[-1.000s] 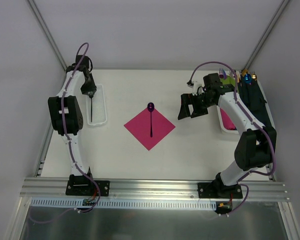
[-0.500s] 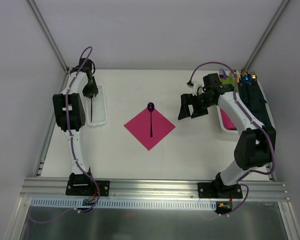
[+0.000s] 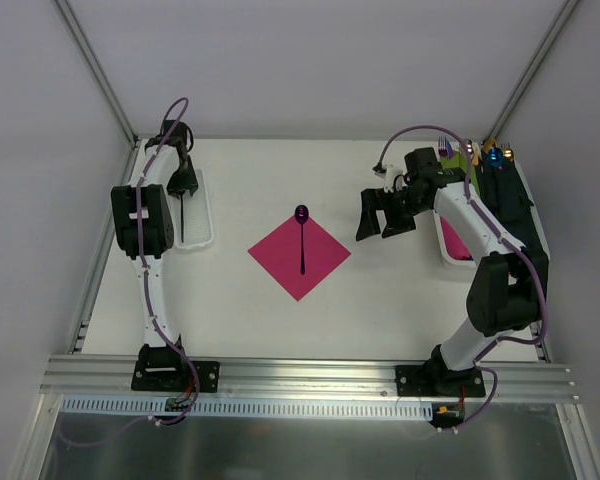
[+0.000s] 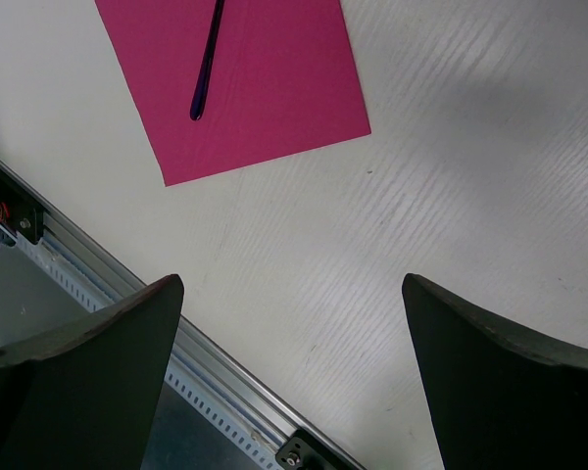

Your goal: Place the utensils on the paper napkin and roll it up

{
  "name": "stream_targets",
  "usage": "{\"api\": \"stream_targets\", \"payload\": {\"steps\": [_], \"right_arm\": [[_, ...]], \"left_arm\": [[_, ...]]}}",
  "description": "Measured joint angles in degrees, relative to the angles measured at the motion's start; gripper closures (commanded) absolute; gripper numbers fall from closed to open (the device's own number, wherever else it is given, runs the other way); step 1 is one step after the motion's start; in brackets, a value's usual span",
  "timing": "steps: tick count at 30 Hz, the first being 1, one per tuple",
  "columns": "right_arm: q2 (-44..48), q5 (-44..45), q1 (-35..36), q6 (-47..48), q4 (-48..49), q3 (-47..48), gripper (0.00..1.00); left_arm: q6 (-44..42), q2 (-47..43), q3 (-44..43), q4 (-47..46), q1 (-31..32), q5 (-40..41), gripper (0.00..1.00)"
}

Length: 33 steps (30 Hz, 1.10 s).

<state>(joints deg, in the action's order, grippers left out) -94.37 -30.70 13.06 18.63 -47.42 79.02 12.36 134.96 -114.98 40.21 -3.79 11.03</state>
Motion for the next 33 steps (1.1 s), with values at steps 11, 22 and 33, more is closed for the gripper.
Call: {"api": "stream_targets", "payload": {"steps": [11,22,33], "right_arm": [[0.0,0.0,-0.2,0.0,0.0,0.2,0.01],[-0.1,-1.0,-0.2,-0.1,-0.2,0.5,0.01],[-0.2,-4.2,-0.2,-0.7,-0.4,1.9,0.01]], "left_arm": [[0.7,0.2,0.0,-0.5,0.0,-2.7,0.85],[1.3,-0.4,1.4,-1.5,-0.1,-5.6,1.0],[1.6,-2.5,3.9,-1.9,-0.4,-8.7,1.0]]}}
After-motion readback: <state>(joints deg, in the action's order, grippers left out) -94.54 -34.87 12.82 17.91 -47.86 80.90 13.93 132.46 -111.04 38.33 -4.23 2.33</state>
